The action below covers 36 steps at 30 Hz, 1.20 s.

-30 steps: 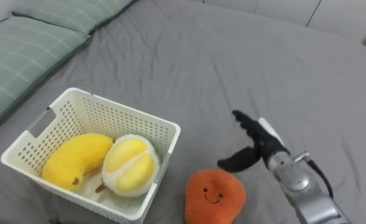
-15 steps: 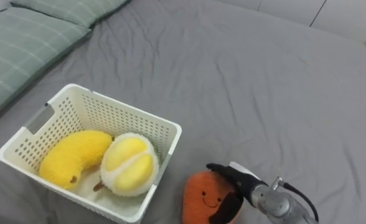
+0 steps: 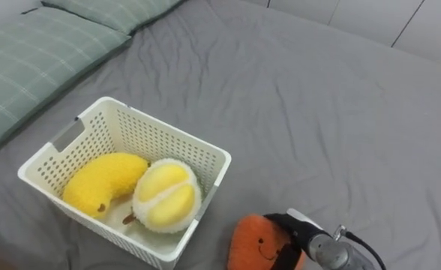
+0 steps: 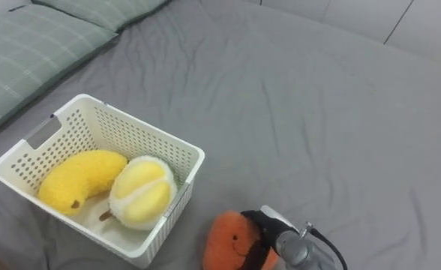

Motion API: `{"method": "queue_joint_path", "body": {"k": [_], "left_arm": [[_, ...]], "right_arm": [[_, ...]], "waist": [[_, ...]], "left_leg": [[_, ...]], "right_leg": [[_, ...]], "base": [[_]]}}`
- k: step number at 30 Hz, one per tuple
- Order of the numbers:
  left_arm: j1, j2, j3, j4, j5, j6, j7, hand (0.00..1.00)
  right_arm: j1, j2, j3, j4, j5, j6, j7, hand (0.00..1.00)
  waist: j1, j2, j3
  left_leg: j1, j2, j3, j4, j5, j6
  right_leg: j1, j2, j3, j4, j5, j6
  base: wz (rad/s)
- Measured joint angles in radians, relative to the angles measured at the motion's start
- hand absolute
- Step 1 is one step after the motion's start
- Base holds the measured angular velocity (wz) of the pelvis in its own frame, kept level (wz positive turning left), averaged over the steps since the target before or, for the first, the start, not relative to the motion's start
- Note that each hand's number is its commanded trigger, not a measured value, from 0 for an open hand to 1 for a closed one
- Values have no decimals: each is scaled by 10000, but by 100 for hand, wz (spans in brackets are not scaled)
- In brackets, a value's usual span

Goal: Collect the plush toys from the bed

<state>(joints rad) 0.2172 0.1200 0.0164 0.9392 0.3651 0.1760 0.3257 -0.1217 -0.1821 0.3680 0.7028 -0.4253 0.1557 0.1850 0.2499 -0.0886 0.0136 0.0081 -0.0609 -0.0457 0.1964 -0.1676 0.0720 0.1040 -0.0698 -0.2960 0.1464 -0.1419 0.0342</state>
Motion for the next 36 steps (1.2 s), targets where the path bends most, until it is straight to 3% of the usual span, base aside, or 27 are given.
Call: {"method": "queue_joint_path", "body": {"k": [11,16,21,29,36], "left_arm": [[105,-104,9,-60,-12,-42,208,0],[108,-110,14,-72,-12,-119,187,0],[116,-110,44,-75,-7,-157,189,0],[307,-98,294,-340,-4,-325,201,0],[317,-54,608,-409,-30,-552,194,0]], "right_arm": [[-114,-2,-55,510,-72,-167,-626,100],[-78,13,-54,506,-58,-340,-639,100],[-56,21,-120,509,-24,-343,-784,100],[-49,-83,-1286,50,-17,-369,-871,100],[-44,-327,-2412,-2420,501,-500,-1256,100]], "waist": [[5,280,84],[-11,325,-32],[-106,299,-53],[-419,247,-71],[-836,182,-48]], "left_leg": [[-38,-35,-137,40,0,-1],[1,-33,-144,45,4,0],[54,-43,-167,90,5,1],[204,-43,-120,83,7,-1],[372,-19,23,-38,7,1]], "right_leg": [[81,-4,-156,-122,-1,2],[115,-7,-183,-123,-3,4],[233,-17,-224,-123,-3,4],[335,-17,-100,-108,-6,5],[409,-18,-29,-113,-27,5]], "base": [[4],[0],[1],[-2],[-5]]}}
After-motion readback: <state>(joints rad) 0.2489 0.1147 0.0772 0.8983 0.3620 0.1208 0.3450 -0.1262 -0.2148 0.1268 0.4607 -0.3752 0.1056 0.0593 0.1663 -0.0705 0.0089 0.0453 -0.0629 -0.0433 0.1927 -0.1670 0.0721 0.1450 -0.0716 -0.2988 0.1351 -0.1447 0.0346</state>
